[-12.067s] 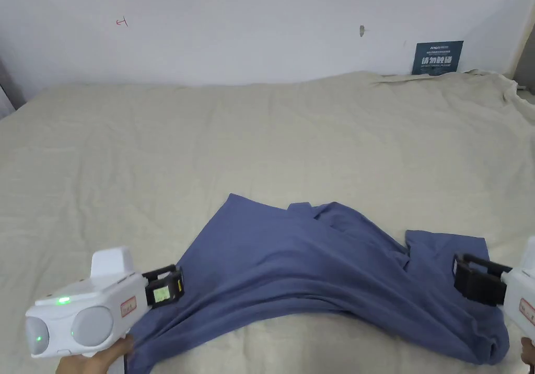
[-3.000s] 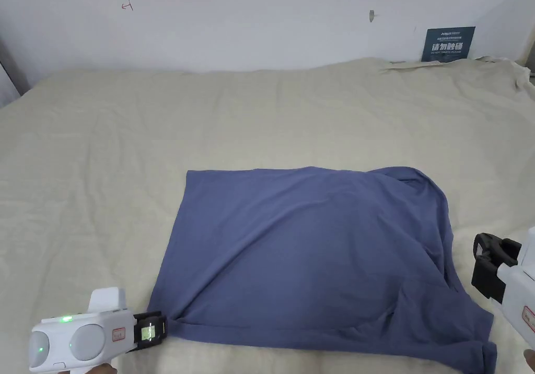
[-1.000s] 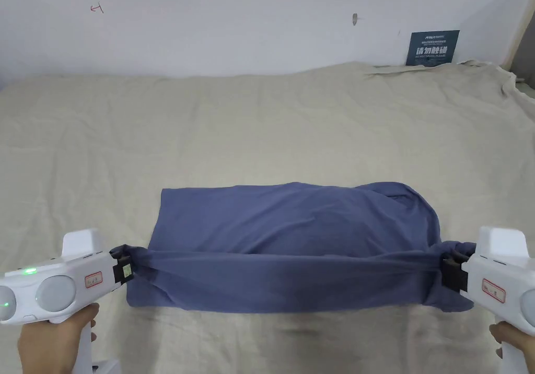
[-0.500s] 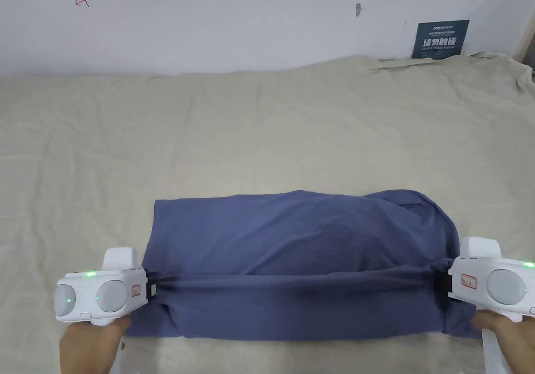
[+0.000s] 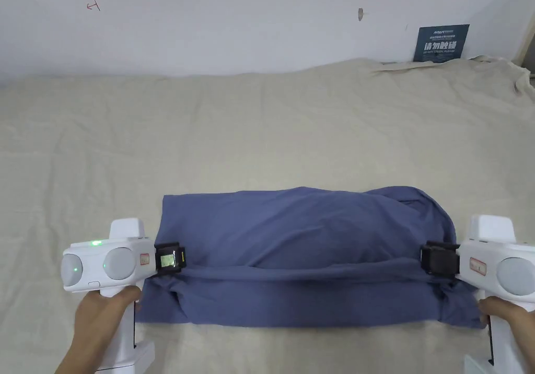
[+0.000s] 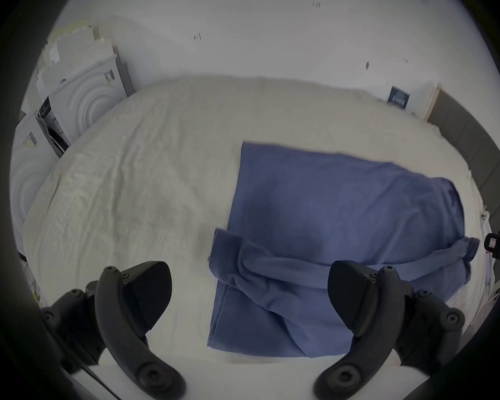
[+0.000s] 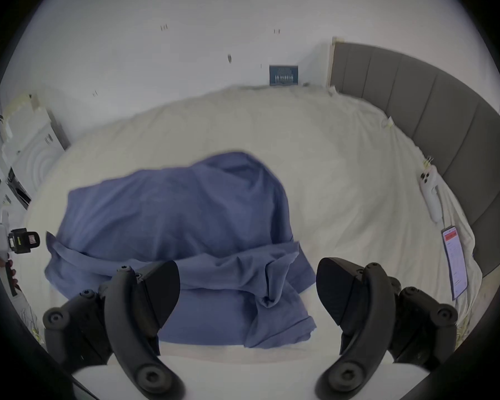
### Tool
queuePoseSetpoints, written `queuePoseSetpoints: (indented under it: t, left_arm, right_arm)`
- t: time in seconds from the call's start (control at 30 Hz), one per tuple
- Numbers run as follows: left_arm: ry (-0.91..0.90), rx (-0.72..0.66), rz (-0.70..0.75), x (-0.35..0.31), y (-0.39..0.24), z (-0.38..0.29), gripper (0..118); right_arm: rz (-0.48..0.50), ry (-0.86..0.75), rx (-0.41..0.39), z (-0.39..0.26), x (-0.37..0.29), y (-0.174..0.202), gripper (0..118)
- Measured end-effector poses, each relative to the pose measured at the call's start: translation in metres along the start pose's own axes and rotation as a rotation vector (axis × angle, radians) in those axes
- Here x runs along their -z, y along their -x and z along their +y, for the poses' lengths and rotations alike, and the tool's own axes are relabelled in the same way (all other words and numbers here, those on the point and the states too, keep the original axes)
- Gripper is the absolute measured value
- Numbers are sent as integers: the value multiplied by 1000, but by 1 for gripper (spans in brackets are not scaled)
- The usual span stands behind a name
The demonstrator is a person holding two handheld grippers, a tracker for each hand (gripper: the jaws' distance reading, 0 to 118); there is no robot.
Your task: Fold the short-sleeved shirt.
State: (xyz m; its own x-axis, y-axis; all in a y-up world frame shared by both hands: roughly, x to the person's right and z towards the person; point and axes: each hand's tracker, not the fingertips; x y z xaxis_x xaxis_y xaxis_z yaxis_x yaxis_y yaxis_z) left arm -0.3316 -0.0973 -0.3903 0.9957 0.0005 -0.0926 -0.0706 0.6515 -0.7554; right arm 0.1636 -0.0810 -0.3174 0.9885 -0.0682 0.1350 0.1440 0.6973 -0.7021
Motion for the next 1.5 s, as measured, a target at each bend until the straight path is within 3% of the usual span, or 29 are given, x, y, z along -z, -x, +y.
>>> queuePoseSetpoints:
  t: [0.17,0.33,0.4,0.47,0.5,0.53,0.57,0.6,0.63,0.77,0.97,1.0,1.07,1.13,1.2,1.23,1.37,1.4,1.47,1.5]
  left_arm:
    - [-139,66,5,-55,-3,-6,113]
    - [-167,83,-1,-92,-1,-24,108]
    - [-202,80,-14,-105,1,-35,92]
    - [-250,73,-36,-118,3,-46,50]
    - [-268,71,-42,-123,4,-51,35]
    - [-288,72,-52,-128,5,-57,26]
    - [-296,83,-58,-132,5,-62,26]
    - [-296,96,-71,-135,4,-66,11]
    - [-291,103,-66,-137,4,-69,1]
    - [-243,117,-88,-135,6,-75,0]
    - [-98,32,-109,-98,18,-61,0]
    - [-66,24,-115,-88,20,-57,4]
    - [27,-8,-115,-63,24,-50,30]
    - [101,-29,-87,-38,29,-46,70]
    - [138,-26,-58,-17,30,-47,91]
    - [152,-28,-43,-8,31,-48,93]
    - [207,0,0,22,29,-53,92]
    - [213,-3,8,26,29,-54,86]
    - [253,-4,15,34,26,-55,41]
    - [268,-2,5,35,24,-56,32]
  right_arm:
    - [60,-129,-6,4,-64,-2,100]
    - [68,-238,-48,-7,-114,0,98]
    - [73,-273,-58,-15,-128,0,88]
    - [63,-302,-66,-24,-140,-1,43]
    - [52,-323,-66,-28,-145,-1,25]
    - [46,-330,-67,-32,-147,-2,17]
    - [42,-334,-81,-35,-150,-2,17]
    - [39,-342,-82,-39,-152,-3,1]
    - [44,-352,-79,-42,-154,-4,0]
    - [52,-336,-73,-47,-153,-7,0]
    - [62,-300,-60,-47,-140,-11,0]
    - [62,-296,-59,-46,-137,-11,0]
    - [59,-282,-63,-47,-131,-10,0]
    - [59,-267,-65,-46,-125,-11,0]
    - [61,-254,-62,-46,-120,-11,0]
    - [60,-246,-59,-46,-116,-11,0]
    - [52,-220,-55,-46,-103,-13,0]
    - [51,-215,-54,-45,-100,-13,0]
    - [47,-202,-52,-45,-95,-13,0]
    - [44,-196,-54,-45,-92,-13,0]
